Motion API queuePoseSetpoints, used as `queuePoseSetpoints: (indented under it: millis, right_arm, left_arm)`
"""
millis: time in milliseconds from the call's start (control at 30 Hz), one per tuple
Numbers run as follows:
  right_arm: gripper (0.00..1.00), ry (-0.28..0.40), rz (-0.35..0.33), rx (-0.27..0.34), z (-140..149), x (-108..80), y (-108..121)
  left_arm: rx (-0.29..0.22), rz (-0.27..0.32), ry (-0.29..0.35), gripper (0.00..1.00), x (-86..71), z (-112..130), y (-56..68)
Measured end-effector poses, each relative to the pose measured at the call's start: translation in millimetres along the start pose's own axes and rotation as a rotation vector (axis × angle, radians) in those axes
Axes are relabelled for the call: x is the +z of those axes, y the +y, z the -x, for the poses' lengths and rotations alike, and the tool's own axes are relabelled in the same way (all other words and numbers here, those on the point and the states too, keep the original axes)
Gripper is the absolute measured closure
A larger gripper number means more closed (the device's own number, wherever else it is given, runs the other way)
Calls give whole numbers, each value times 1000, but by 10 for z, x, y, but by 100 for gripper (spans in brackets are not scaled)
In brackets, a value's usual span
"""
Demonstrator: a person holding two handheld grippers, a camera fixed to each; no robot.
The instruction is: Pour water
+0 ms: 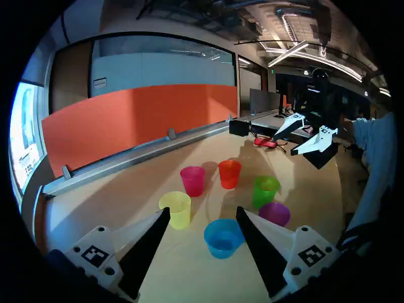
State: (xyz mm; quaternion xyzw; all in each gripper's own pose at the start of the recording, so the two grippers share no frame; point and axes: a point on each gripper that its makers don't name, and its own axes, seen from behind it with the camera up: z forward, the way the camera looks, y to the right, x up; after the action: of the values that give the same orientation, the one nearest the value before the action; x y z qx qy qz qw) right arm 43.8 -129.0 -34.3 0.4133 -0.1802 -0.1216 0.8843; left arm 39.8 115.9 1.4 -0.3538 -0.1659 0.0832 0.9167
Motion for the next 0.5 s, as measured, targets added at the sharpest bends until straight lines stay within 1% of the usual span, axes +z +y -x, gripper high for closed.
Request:
queuePoseSetpoints:
  millis: [233, 500]
  right_arm:
    - [0, -43, -9, -12, 277, 105, -18]
    - [0, -83, -21, -7, 554, 197, -44]
  left_arm:
    - [0, 23, -39, 3, 69, 253, 97]
    - [7, 50, -82, 2, 118, 519, 203]
